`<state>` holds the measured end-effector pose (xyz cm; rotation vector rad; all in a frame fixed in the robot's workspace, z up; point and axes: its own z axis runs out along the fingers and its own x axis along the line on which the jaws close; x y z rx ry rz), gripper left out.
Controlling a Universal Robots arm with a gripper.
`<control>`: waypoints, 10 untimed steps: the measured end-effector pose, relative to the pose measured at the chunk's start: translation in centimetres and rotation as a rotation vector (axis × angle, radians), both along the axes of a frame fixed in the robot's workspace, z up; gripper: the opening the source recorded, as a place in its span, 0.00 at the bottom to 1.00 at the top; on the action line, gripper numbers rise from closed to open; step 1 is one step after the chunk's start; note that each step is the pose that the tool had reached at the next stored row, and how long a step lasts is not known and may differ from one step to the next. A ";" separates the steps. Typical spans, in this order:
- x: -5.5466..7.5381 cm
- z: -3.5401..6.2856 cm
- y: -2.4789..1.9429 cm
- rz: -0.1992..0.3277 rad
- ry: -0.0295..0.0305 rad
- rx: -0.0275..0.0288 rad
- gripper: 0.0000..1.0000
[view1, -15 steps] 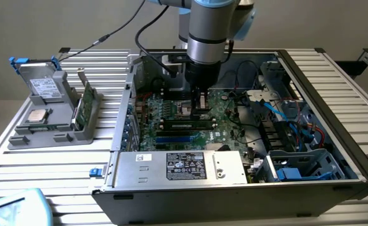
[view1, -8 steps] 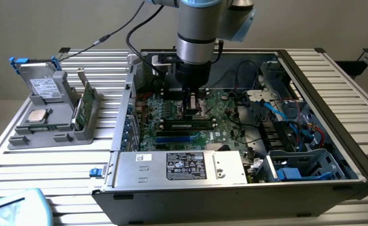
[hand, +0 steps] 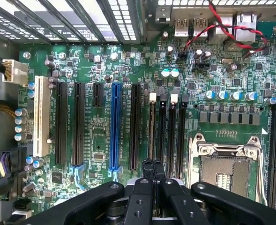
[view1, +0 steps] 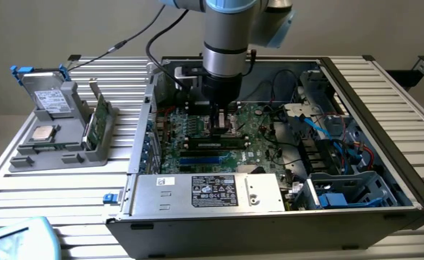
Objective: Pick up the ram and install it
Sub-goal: 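Press down the ram until it locks into place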
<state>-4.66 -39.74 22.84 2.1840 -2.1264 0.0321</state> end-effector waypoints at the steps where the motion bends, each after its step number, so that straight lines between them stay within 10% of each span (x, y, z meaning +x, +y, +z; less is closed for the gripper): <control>1: 0.0 -0.10 -0.01 0.000 0.0003 -0.0018 0.11; 10: -0.1 0.30 0.02 0.000 0.0074 -0.0070 0.11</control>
